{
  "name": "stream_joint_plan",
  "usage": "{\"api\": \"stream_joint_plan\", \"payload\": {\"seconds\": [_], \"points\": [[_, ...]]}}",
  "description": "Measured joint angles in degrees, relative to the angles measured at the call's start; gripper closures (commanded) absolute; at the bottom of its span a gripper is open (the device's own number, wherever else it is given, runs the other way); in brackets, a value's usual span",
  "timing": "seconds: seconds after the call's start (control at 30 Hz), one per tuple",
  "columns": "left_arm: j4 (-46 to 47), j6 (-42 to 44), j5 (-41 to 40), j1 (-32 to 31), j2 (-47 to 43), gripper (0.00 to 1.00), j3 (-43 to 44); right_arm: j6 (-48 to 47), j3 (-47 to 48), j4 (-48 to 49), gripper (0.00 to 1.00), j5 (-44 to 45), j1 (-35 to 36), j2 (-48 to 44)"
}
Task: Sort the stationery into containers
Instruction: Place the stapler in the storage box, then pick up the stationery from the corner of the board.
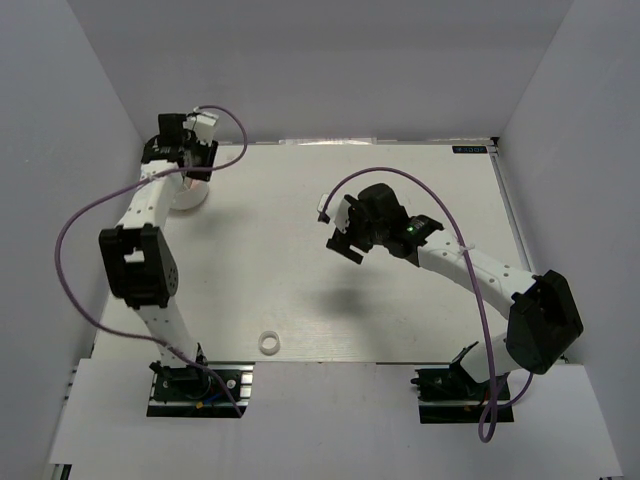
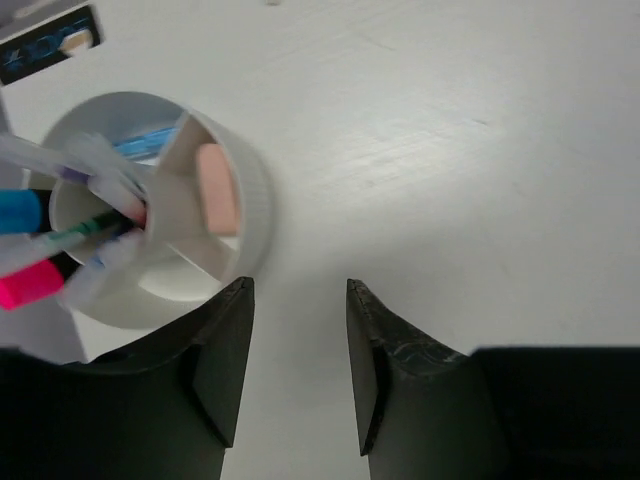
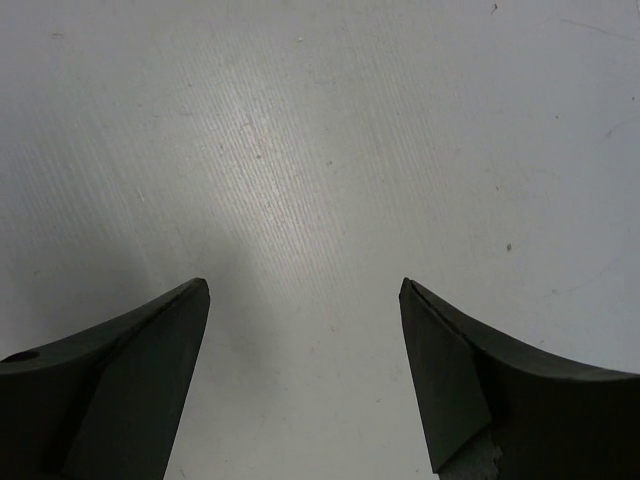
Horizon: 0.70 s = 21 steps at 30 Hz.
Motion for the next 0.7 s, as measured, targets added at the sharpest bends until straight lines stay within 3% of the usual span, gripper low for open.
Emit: {"api": "stream_joint_plan", "payload": {"seconds": [0.13, 0.33, 0.57, 0.7], "points": [[-3.13, 5.03, 14.23, -0.09, -14.75, 0.48, -9.90, 3.13, -0.09, -0.04, 0.21, -1.60, -0.85, -0.17], [-21.49, 24.98, 34.23, -4.22, -25.57, 0.48, -15.26, 9.29, -0.42, -0.39, 0.20, -5.18, -5.18, -0.57], [-32.37, 39.82, 34.18, -17.68, -34.93, 0.47, -40.63, 15.91, -0.39, -0.42, 0.19, -8.17, -11.69, -0.22], [-36.54, 45.90, 33.51, -21.79, -47.04, 0.47, -47.63, 19.21, -0.37, -0.42, 0.19, -9.70, -15.69, 0.24]]}}
